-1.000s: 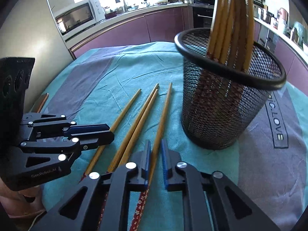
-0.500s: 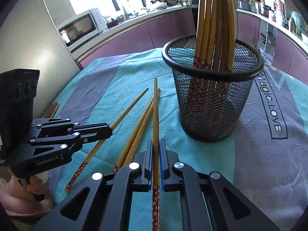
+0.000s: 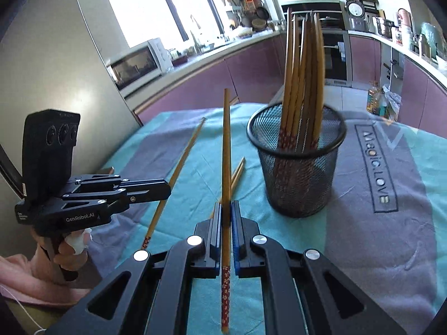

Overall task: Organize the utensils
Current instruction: 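Lift both chopsticks upright and carry them over the mesh cup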

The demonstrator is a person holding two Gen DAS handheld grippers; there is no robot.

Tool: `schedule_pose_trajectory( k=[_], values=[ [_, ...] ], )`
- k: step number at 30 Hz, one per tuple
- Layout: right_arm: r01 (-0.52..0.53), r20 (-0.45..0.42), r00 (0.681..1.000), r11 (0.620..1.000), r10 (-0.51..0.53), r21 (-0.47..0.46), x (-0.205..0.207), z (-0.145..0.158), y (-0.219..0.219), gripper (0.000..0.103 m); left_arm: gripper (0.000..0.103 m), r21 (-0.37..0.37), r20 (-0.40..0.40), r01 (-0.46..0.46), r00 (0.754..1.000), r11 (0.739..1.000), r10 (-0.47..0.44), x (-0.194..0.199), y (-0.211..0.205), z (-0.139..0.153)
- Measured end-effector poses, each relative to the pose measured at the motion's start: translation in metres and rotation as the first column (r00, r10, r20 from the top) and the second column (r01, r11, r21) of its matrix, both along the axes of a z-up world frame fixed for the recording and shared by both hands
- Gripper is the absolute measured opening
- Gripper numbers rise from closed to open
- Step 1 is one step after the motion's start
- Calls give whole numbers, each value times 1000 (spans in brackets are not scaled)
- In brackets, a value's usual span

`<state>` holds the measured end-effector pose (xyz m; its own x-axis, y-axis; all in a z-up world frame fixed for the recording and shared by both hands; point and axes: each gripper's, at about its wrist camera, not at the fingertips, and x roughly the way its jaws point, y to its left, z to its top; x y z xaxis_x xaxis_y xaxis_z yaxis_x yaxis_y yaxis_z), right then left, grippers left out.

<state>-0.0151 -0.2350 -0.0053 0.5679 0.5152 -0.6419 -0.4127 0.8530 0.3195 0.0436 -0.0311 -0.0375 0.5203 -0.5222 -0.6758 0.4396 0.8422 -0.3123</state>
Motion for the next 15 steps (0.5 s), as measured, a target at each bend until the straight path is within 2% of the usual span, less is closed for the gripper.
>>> schedule_pose_trajectory(
  k=[15],
  values=[
    [48,96,994,996,-55,78,-1,37,-30,6,7,-100,108,27,994,995,-16,-7,12,56]
  ],
)
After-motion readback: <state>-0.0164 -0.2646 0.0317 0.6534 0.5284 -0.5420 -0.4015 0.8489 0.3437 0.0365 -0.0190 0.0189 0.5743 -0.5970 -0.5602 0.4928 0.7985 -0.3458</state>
